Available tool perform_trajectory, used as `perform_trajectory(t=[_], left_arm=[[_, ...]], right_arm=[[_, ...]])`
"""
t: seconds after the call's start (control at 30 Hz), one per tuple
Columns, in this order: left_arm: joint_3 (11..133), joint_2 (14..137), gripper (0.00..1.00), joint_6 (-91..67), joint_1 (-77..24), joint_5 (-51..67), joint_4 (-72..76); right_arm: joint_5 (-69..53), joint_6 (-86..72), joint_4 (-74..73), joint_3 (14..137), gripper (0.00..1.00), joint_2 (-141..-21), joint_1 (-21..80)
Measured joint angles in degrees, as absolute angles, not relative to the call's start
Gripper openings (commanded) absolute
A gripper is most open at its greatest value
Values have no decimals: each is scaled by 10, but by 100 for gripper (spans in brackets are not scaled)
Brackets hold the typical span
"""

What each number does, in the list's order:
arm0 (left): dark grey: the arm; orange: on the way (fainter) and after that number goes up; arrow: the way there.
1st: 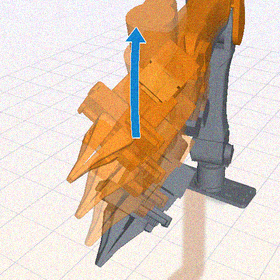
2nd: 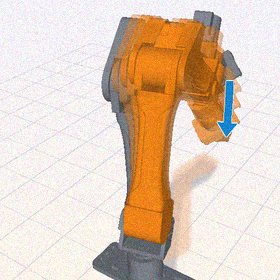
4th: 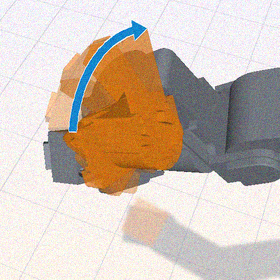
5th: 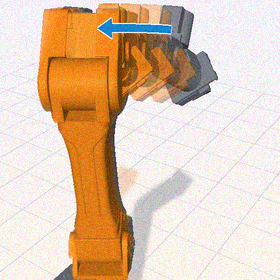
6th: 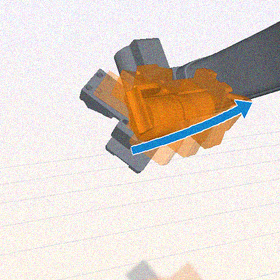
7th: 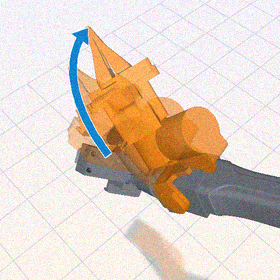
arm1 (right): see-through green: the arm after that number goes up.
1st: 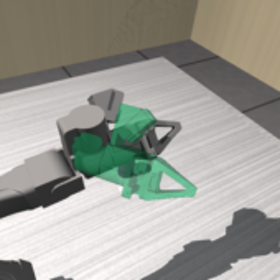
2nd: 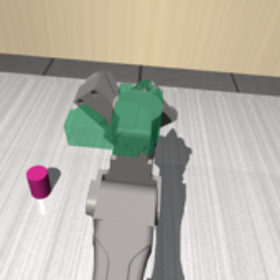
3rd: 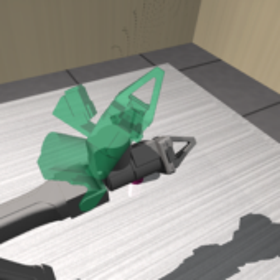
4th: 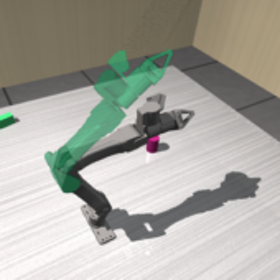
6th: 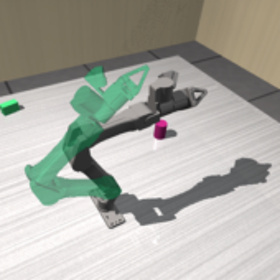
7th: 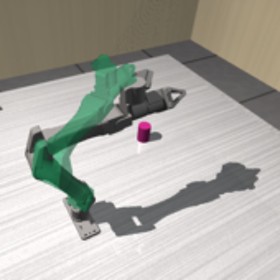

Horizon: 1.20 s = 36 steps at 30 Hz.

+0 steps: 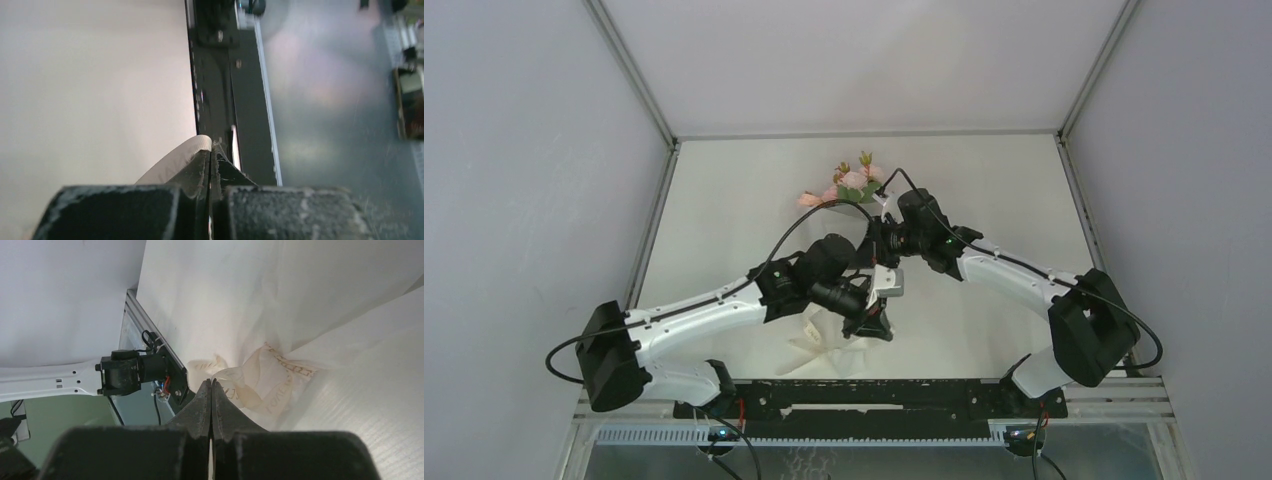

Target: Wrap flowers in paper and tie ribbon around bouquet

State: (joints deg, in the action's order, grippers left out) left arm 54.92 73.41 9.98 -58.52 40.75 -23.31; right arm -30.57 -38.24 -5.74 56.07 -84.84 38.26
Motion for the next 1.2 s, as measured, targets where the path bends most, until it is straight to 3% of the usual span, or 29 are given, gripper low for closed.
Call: perform_trajectory(t=[0.27,0.37,0.43,0.57,0.9,1.07,1.2], left_arm=[[497,750,5,-37,-618,397,9],[476,754,17,-43,-622,373,53],[458,753,32,-29,-621,353,61],[427,749,55,27,-621,308,25],[460,630,78,215,-614,208,-211],[435,493,71,208,-576,183,-214],[420,459,74,117,-455,171,-180]], right_arm=[[-305,-381,-58,561,0,-855,377],[-305,-379,-58,561,0,-856,376],[-305,-378,-58,561,0,-857,376],[-305,-377,-63,561,0,-857,376],[-286,-378,-77,561,0,-857,399],[-270,-383,-79,561,0,-855,419],[-250,-391,-88,561,0,-843,435]])
